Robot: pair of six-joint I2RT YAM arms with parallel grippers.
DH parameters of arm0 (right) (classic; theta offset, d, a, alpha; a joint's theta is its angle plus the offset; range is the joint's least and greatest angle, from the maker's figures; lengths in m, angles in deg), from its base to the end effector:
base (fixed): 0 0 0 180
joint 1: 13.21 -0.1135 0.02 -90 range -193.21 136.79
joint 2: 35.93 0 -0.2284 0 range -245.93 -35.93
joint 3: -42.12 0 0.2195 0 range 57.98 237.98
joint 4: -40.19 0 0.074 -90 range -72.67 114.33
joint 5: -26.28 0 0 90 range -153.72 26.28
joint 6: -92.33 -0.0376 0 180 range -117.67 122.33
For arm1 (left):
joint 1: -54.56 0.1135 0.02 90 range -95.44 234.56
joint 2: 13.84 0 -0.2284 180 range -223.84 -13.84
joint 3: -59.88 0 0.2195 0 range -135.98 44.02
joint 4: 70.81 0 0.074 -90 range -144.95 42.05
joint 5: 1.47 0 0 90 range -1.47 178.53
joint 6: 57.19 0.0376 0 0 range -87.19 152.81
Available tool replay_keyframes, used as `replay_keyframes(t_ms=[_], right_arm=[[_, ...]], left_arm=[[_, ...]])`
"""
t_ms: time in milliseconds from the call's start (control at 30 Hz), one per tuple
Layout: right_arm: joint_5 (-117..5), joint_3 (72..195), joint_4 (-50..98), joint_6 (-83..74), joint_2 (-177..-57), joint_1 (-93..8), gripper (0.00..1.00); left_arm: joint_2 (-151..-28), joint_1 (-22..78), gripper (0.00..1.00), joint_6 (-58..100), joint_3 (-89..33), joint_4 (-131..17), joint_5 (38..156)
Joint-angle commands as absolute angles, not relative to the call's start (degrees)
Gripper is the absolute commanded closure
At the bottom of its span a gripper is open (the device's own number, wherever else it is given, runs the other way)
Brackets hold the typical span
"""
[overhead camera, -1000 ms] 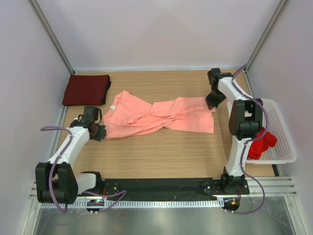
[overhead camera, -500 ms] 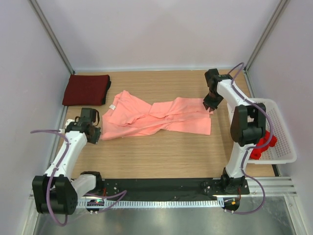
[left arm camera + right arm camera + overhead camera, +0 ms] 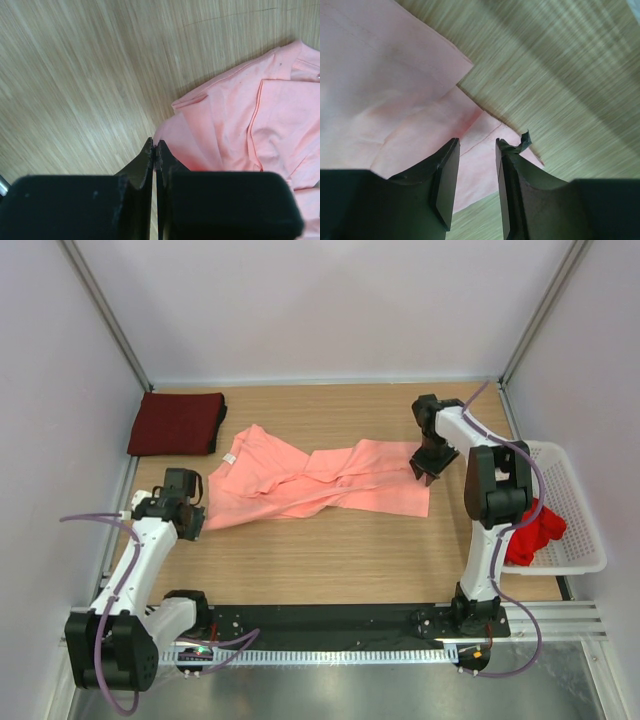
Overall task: Fold and stack the t-shirts
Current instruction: Flatten the tshirt out
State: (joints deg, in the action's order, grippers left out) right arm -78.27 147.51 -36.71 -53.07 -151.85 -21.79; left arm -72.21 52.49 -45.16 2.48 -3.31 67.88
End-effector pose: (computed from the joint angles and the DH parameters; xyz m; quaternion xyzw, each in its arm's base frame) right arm 0.3382 0.0415 0.1685 0.3966 0.9089 -0.0956 0.0859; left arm 0.1601 0.0075 0.2027 -0.6208 0.7415 0.0167 0.2540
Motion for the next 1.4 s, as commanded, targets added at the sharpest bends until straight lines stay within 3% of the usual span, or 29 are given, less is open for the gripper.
replay_keyframes(t_ms=[0,1367], right_arm=[[-78.6,147.1,-37.8,-56.0,-151.4,-22.2,0.58],[-78.8,152.4,-41.9,-55.8,-158.2,-21.9,0.56]], left_arm=[[-71.7,52.9,1.0,-45.8,2.7,-3.5,65.1],[-68.8,52.9,1.0,-46.4,4.2,-3.1,64.3]])
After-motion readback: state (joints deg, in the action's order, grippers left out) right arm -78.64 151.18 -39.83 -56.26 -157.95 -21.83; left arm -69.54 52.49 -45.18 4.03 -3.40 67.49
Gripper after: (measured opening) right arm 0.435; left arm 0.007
